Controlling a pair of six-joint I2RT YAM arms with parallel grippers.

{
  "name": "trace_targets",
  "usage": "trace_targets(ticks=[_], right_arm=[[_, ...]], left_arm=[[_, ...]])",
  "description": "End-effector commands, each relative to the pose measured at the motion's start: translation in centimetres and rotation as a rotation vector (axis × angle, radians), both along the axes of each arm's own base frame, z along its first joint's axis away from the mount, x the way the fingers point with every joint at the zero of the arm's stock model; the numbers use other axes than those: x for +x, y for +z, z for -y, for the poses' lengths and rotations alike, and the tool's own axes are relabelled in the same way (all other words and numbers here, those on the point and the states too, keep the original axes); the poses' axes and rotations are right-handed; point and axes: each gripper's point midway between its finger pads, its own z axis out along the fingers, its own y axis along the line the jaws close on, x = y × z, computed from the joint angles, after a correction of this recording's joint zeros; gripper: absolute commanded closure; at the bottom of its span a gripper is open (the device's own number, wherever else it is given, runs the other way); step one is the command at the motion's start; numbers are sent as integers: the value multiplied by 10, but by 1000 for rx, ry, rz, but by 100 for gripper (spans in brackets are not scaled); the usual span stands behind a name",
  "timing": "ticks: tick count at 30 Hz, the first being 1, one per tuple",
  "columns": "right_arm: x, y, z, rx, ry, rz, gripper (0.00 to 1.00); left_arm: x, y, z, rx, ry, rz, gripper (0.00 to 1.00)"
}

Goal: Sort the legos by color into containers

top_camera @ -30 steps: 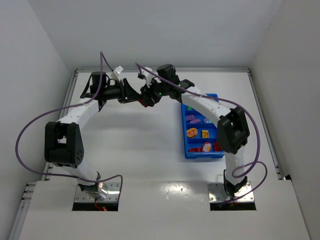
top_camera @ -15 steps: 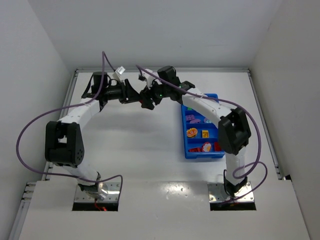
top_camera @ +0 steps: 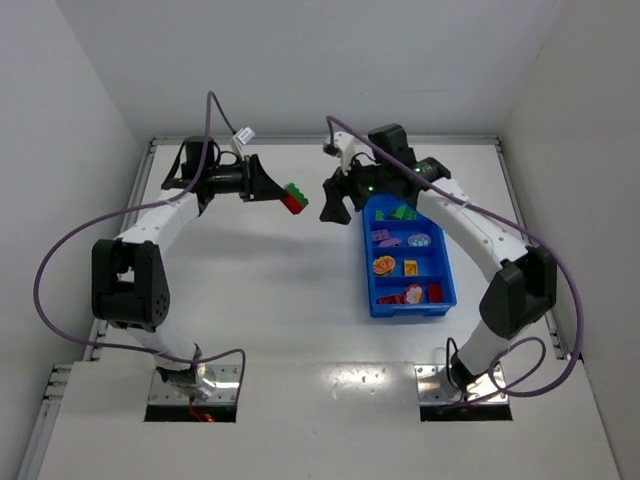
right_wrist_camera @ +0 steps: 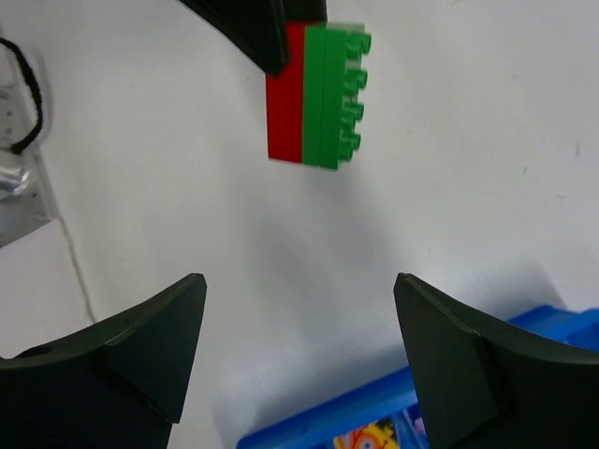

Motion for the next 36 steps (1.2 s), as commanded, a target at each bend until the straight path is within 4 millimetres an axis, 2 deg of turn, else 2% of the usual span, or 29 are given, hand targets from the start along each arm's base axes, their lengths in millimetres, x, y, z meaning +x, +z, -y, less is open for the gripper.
trace_targets(ticks=[1, 2, 4, 6, 7, 8, 10, 11, 12, 13, 15, 22, 33, 36], right_arm=[[-28, 4, 16, 68, 72, -134, 19], [-30, 3, 18, 88, 74, -165, 19], [-31, 17, 19, 180, 89, -215, 22], [-29, 21, 17, 248, 111, -268, 24], [-28, 33, 16, 320, 139, -298, 29], [-29, 31, 12, 346, 153, -331, 31], [-27, 42, 9, 417, 206, -346, 34], [-25, 45, 10, 443, 199, -391, 35], [-29, 50, 8, 470, 235, -416, 35], [-26, 50, 5, 488, 254, -418, 35], [-33, 59, 4, 521, 299, -470, 35], [-26, 55, 0, 549, 307, -534, 35], [-10, 28, -5, 533, 241, -594, 37], [-8, 27, -5, 533, 241, -595, 37]], left_arm=[[-9, 12, 2, -52, -135, 75, 100], [-16, 20, 5, -83, -184, 83, 100], [-22, 19, 6, -112, -229, 66, 100], [-30, 17, 8, -153, -290, 40, 100], [-35, 19, 11, -165, -317, 39, 100], [-41, 23, 11, -184, -347, 37, 100], [-46, 27, 14, -203, -384, 45, 99], [-50, 27, 14, -223, -386, -18, 98], [-50, 32, 18, -231, -420, 47, 98], [-58, 26, 17, -243, -424, 21, 98], [-62, 33, 20, -257, -442, 9, 97], [-67, 40, 22, -256, -453, 23, 97], [-80, 52, 30, -255, -506, 55, 97], [-80, 52, 30, -255, -506, 55, 97]])
